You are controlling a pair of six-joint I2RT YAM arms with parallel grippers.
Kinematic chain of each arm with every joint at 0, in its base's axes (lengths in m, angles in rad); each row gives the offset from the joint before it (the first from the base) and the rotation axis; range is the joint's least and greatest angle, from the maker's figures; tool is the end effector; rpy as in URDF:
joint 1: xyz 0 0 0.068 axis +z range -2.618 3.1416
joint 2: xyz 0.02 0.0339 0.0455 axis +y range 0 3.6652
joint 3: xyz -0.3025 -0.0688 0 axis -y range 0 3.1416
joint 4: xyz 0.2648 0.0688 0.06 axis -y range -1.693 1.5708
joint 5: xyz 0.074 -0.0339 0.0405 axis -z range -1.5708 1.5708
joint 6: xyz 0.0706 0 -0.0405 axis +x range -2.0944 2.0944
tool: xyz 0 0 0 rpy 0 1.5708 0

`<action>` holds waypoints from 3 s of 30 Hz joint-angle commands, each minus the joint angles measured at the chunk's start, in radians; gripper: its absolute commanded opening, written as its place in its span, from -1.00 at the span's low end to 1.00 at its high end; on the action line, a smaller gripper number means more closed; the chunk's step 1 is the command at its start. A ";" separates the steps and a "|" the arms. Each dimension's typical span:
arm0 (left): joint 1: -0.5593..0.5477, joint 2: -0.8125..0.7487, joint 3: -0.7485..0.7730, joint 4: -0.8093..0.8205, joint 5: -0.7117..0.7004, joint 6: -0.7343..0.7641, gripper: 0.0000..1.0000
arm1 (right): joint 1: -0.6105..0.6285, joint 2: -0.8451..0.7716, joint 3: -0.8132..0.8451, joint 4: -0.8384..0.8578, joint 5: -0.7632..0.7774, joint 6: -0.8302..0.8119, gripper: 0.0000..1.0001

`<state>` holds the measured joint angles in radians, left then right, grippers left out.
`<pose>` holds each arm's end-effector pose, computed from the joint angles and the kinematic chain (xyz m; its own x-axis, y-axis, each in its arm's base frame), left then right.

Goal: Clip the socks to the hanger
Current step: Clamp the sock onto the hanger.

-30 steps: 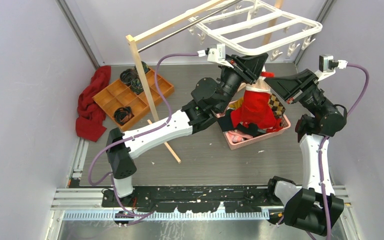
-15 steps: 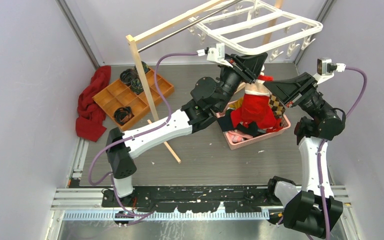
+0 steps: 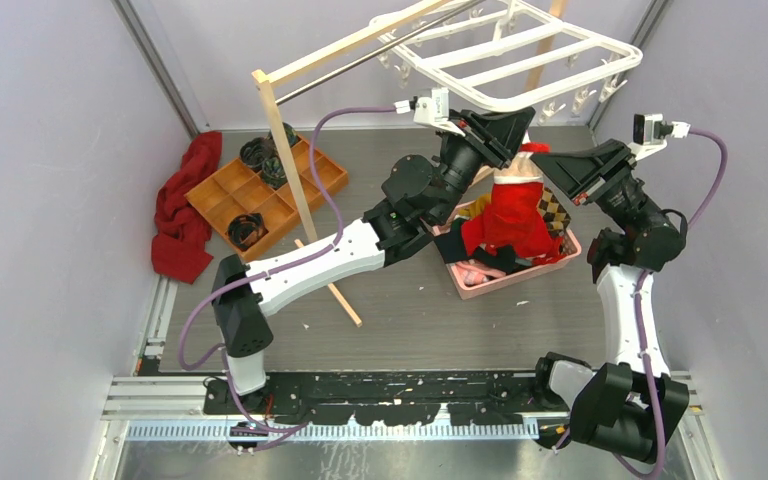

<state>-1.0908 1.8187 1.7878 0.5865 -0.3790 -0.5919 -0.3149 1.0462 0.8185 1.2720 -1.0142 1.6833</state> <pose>0.2445 -0.4131 0.5322 -0.1767 -0.7832 -0.5962 0.6993 0.3264 -0.6360 0.2049 -0.0037 0.4702 -0.3328 0.6605 -0.6730 -0.7897 0.1949 0.5817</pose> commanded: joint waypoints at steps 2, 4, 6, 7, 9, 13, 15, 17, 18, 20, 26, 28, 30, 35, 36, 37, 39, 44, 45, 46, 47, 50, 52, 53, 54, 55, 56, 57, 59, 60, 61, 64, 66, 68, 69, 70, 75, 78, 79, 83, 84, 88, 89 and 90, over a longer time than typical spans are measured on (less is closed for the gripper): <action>0.006 -0.064 0.000 0.055 0.006 -0.008 -0.90 | 0.004 -0.007 -0.015 0.018 0.048 -0.002 -0.98; 0.006 -0.065 -0.001 0.054 0.009 -0.009 -0.90 | 0.005 -0.007 -0.018 0.018 0.056 -0.001 -0.98; 0.006 -0.065 -0.002 0.054 0.009 -0.013 -0.90 | 0.005 -0.005 -0.016 0.023 0.060 0.003 -0.98; 0.006 -0.064 -0.002 0.055 0.009 -0.016 -0.90 | 0.004 -0.004 -0.014 0.026 0.064 0.006 -0.98; 0.006 -0.062 -0.001 0.055 0.011 -0.017 -0.90 | 0.005 0.000 -0.013 0.035 0.071 0.017 -0.98; 0.006 -0.059 0.001 0.051 0.014 -0.017 -0.90 | 0.005 0.005 -0.012 0.075 0.081 0.050 -0.98; 0.006 -0.058 0.002 0.051 0.015 -0.022 -0.90 | 0.005 0.005 -0.013 0.078 0.086 0.057 -0.98; 0.006 -0.056 0.003 0.051 0.016 -0.025 -0.90 | 0.005 0.005 -0.015 0.073 0.090 0.058 -0.98; 0.006 -0.055 0.004 0.051 0.018 -0.026 -0.90 | 0.005 0.006 -0.016 0.065 0.091 0.057 -0.98; 0.006 -0.055 0.006 0.052 0.021 -0.027 -0.90 | 0.004 0.009 -0.018 0.054 0.094 0.056 -0.98; 0.006 -0.047 0.019 0.048 0.030 -0.028 -0.90 | 0.005 0.014 -0.025 0.034 0.100 0.066 -0.98; 0.007 -0.043 0.026 0.046 0.035 -0.028 -0.90 | 0.005 0.012 -0.028 0.031 0.103 0.071 -0.98; 0.006 -0.040 0.028 0.045 0.038 -0.027 -0.90 | 0.005 0.012 -0.027 0.030 0.103 0.074 -0.98; 0.009 -0.029 0.039 0.043 0.050 -0.027 -0.90 | 0.011 0.015 -0.020 0.046 0.106 0.090 -0.98; 0.009 -0.027 0.040 0.041 0.051 -0.027 -0.90 | 0.012 0.016 -0.018 0.058 0.106 0.096 -0.98; 0.010 -0.027 0.040 0.041 0.051 -0.026 -0.90 | 0.013 0.017 -0.014 0.066 0.107 0.103 -0.98; 0.012 -0.026 0.039 0.039 0.052 -0.024 -0.91 | 0.015 0.017 -0.010 0.087 0.111 0.118 -0.98; 0.017 -0.025 0.036 0.040 0.055 -0.012 -0.90 | 0.017 0.009 -0.003 0.118 0.110 0.141 -0.98; 0.018 -0.025 0.036 0.040 0.057 -0.011 -0.90 | 0.016 0.007 -0.005 0.117 0.107 0.141 -0.98; 0.020 -0.024 0.037 0.039 0.059 -0.011 -0.90 | 0.017 0.003 -0.006 0.116 0.106 0.141 -0.98; 0.020 -0.022 0.038 0.041 0.063 -0.012 -0.90 | 0.016 0.001 -0.009 0.112 0.106 0.139 -0.98; 0.022 -0.018 0.044 0.040 0.072 -0.014 -0.90 | 0.017 -0.003 -0.012 0.101 0.106 0.133 -0.98; 0.021 -0.018 0.042 0.039 0.074 -0.013 -0.90 | 0.016 -0.004 -0.005 0.106 0.109 0.141 -0.98; 0.022 -0.019 0.041 0.040 0.075 -0.012 -0.90 | 0.017 -0.003 0.001 0.120 0.110 0.147 -0.98; 0.023 -0.019 0.041 0.040 0.076 -0.010 -0.91 | 0.016 -0.004 0.005 0.128 0.112 0.153 -0.98; 0.024 -0.019 0.041 0.040 0.078 -0.008 -0.91 | 0.017 -0.004 0.010 0.138 0.114 0.158 -0.98; 0.023 -0.018 0.041 0.041 0.080 -0.009 -0.91 | 0.017 -0.004 0.013 0.144 0.117 0.161 -0.98; 0.024 -0.018 0.041 0.042 0.082 -0.008 -0.91 | 0.016 -0.003 0.016 0.145 0.119 0.163 -0.98; 0.023 -0.016 0.041 0.044 0.086 -0.009 -0.92 | 0.016 -0.002 0.018 0.145 0.121 0.163 -0.98; 0.023 -0.016 0.040 0.045 0.087 -0.008 -0.92 | 0.017 -0.002 0.018 0.143 0.121 0.162 -0.98; 0.024 -0.016 0.041 0.045 0.089 -0.008 -0.92 | 0.016 -0.001 0.017 0.143 0.123 0.163 -0.98; 0.024 -0.016 0.038 0.046 0.091 -0.007 -0.92 | 0.016 0.005 0.025 0.152 0.129 0.174 -0.98; 0.025 -0.016 0.036 0.048 0.093 -0.006 -0.92 | 0.016 0.008 0.034 0.156 0.132 0.180 -0.98; 0.025 -0.016 0.036 0.054 0.095 -0.005 -0.92 | 0.017 0.010 0.034 0.156 0.129 0.180 -0.98; 0.026 -0.016 0.036 0.055 0.096 -0.005 -0.92 | 0.016 0.013 0.028 0.153 0.122 0.176 -0.98; 0.026 -0.015 0.036 0.059 0.099 -0.005 -0.92 | 0.016 0.012 0.024 0.128 0.109 0.159 -0.98; 0.028 -0.015 0.039 0.064 0.114 -0.006 -0.92 | 0.017 -0.006 0.002 -0.001 0.092 0.088 -0.98; 0.030 -0.015 0.041 0.064 0.121 -0.009 -0.93 | 0.016 0.000 0.013 0.005 0.099 0.089 -0.98; 0.029 -0.014 0.042 0.064 0.123 -0.011 -0.93 | 0.016 0.006 0.018 0.011 0.102 0.091 -0.98; 0.029 -0.010 0.048 0.062 0.134 -0.013 -0.93 | 0.016 0.026 0.039 0.041 0.123 0.109 -0.98; 0.030 -0.011 0.048 0.062 0.136 -0.013 -0.93 | 0.017 0.031 0.043 0.054 0.127 0.117 -0.98; 0.031 -0.007 0.053 0.061 0.140 -0.014 -0.93 | 0.017 0.042 0.059 0.068 0.133 0.128 -0.98; 0.031 -0.006 0.055 0.061 0.142 -0.014 -0.94 | 0.017 0.043 0.059 0.067 0.134 0.128 -0.98; 0.032 -0.004 0.057 0.059 0.144 -0.014 -0.93 | 0.017 0.043 0.058 0.067 0.133 0.126 -0.98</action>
<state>-1.0653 1.8137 1.7935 0.5930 -0.2562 -0.6174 -0.3019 1.0916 0.8322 1.2869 -0.9092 1.8046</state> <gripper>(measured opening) 0.247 0.057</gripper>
